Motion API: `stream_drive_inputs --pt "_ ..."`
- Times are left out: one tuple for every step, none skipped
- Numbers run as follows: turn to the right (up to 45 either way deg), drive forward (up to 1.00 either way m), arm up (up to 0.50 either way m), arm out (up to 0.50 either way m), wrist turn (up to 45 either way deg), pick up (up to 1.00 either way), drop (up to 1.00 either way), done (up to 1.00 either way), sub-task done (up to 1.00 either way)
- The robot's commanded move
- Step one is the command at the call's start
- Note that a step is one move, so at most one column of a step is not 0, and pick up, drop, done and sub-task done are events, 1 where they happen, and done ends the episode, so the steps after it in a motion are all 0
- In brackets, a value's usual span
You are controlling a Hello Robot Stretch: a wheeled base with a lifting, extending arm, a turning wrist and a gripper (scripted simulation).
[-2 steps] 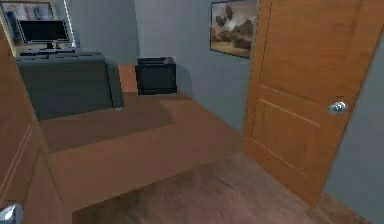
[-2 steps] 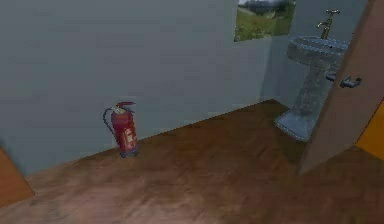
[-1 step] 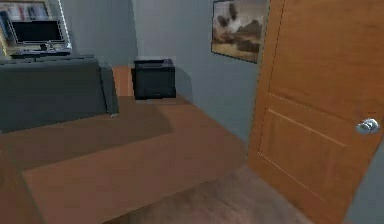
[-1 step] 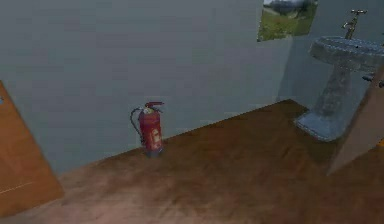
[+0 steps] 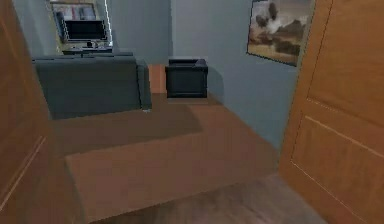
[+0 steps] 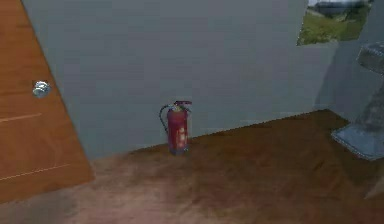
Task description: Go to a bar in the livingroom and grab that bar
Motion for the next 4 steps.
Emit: stream_drive_inputs --pt "0.0 0.8 0.0 0.0 0.0 0.0 0.0 0.0 0.0" --pt "-39.0 0.0 0.0 0.0 0.0 0.0 0.0 0.0 0.0" --pt "0.0 1.0 0.0 0.0 0.0 0.0 0.0 0.0 0.0" --pt "-15.0 0.0 0.0 0.0 0.0 0.0 0.0 0.0 0.0"
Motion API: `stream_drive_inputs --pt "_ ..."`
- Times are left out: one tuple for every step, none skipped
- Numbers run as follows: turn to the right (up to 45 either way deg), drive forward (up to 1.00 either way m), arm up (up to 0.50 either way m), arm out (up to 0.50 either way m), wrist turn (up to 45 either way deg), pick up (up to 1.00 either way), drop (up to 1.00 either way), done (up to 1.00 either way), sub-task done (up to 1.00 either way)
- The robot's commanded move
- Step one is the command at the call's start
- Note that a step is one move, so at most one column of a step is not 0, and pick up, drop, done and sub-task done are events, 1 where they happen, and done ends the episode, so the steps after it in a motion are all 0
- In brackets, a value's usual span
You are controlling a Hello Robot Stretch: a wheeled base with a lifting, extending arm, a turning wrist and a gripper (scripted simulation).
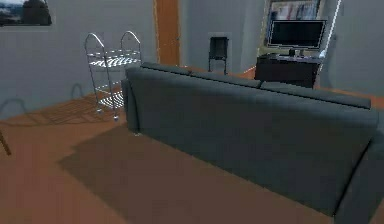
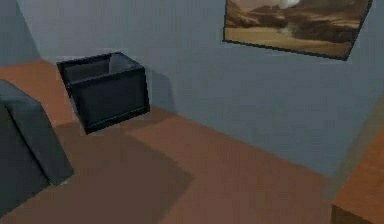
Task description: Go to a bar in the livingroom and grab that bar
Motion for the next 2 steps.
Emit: stream_drive_inputs --pt "0.0 0.1 0.0 0.0 0.0 0.0 0.0 0.0 0.0" --pt "-9.0 0.0 0.0 0.0 0.0 0.0 0.0 0.0 0.0"
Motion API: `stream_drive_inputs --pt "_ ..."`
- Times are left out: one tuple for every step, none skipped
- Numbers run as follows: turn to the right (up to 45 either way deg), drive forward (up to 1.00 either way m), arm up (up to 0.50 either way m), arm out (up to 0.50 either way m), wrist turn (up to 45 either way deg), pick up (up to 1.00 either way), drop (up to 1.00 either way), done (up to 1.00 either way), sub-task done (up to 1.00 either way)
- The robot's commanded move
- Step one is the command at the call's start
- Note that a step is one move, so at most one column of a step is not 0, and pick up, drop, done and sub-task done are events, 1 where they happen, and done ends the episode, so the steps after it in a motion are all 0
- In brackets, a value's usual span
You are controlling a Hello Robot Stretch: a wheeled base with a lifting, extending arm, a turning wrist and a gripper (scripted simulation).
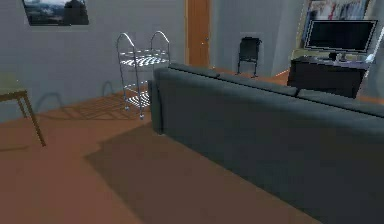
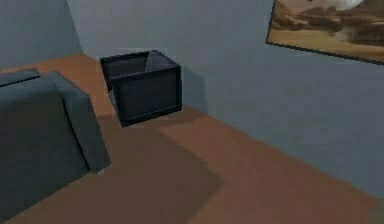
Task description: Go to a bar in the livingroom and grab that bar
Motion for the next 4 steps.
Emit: stream_drive_inputs --pt "-3.0 0.0 0.0 0.0 0.0 0.0 0.0 0.0 0.0" --pt "0.0 0.05 0.0 0.0 0.0 0.0 0.0 0.0 0.0" --pt "-24.0 0.0 0.0 0.0 0.0 0.0 0.0 0.0 0.0" --pt "0.0 1.0 0.0 0.0 0.0 0.0 0.0 0.0 0.0"
